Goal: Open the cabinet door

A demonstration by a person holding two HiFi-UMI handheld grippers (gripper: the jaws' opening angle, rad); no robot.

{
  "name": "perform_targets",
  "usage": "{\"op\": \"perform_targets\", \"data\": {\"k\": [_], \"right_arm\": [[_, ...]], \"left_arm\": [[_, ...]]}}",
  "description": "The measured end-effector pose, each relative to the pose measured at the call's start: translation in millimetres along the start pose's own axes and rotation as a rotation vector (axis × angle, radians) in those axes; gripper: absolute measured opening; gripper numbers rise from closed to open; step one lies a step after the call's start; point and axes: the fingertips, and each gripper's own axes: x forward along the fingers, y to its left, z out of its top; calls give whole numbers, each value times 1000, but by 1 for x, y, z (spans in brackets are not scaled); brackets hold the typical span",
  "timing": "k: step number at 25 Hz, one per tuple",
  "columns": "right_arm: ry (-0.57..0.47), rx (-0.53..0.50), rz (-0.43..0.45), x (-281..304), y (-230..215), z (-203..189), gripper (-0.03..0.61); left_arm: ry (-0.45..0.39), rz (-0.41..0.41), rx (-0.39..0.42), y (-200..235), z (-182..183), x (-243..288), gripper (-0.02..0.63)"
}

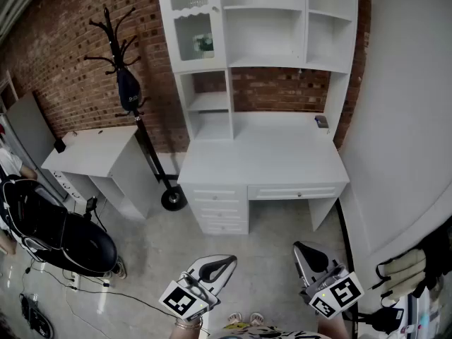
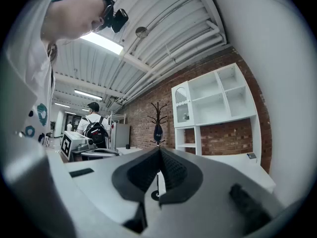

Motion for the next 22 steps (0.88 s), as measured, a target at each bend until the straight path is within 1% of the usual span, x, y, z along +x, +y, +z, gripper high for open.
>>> {"op": "perform_targets", "data": {"k": [2, 6, 10, 14, 19, 22], "right_arm": [[-4, 4, -1, -5, 3, 7, 28], [-22, -13, 9, -3, 14, 17, 28], [-21, -18, 6, -2, 22, 19, 26], [1, -16, 8, 1, 28, 16, 26], [8, -15, -6, 9, 28, 18, 26], [-1, -8, 6, 17, 32, 21, 28]], "left_arm": [[-13, 0, -4, -3, 10, 0, 14], [-33, -3, 28, -1, 26, -4, 14], [-30, -16, 26, -1, 24, -9, 14], [-34, -15, 20, 0, 26, -16, 14], [-38, -19, 25, 7, 29, -22, 14], [-45, -14, 11, 15, 29, -26, 14]]}}
